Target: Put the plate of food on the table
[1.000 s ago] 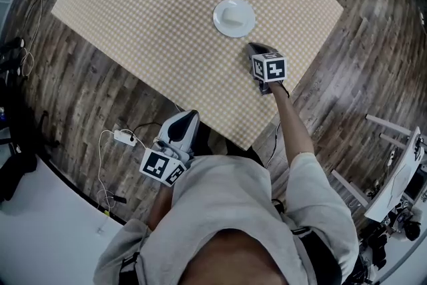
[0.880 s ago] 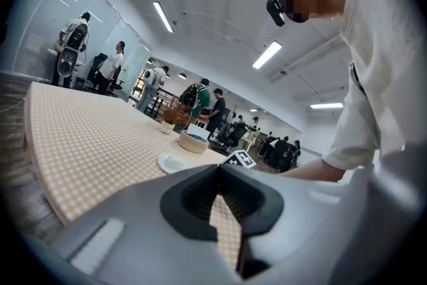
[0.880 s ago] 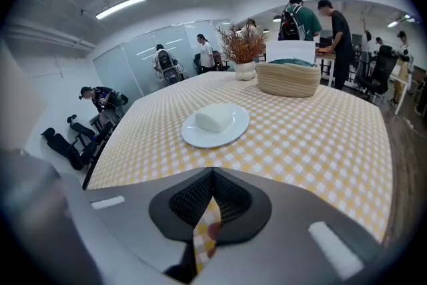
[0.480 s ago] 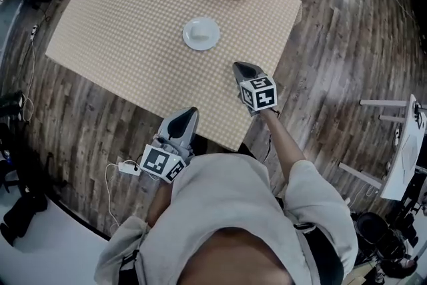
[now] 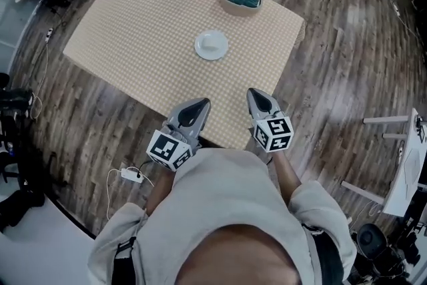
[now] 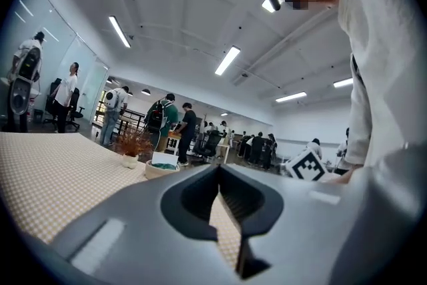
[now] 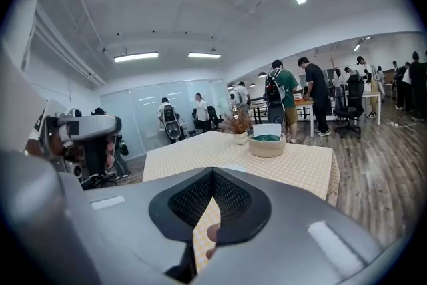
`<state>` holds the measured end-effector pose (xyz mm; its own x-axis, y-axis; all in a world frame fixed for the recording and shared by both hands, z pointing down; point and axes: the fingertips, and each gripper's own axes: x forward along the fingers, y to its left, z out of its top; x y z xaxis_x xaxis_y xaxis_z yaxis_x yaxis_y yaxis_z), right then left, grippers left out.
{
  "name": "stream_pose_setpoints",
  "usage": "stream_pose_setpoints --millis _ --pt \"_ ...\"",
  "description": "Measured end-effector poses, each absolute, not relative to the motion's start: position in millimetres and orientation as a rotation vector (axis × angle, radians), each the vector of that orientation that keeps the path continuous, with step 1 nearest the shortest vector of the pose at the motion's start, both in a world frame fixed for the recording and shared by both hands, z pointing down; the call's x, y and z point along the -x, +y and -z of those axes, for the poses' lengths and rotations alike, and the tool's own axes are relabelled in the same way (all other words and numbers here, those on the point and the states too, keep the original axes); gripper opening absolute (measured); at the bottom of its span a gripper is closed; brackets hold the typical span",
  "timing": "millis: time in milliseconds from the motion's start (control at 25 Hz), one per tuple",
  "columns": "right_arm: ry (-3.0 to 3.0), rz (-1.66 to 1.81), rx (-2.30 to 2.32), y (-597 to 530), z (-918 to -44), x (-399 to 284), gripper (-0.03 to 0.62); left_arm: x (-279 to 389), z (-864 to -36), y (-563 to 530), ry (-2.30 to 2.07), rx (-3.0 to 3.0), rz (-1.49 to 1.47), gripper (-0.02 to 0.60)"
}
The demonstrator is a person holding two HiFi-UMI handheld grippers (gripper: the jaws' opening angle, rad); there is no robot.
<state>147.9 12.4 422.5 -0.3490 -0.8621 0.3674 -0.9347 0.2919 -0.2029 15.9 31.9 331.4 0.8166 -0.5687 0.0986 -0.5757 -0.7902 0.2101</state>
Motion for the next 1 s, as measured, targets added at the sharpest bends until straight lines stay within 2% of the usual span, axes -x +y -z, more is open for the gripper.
stream_pose_setpoints --millis 400,1000 --pt "-2.417 -0.490 -1.717 71.2 -391.5 -130.7 -0.003 -14.9 -330.1 39.6 -0.859 -2.797 -0.056 0.009" --pt "-2.430 -0.465 -1.751 72.8 -380.9 -129.9 -0.003 -15.2 -334.6 52.8 -0.878 -2.783 -0.065 0.009"
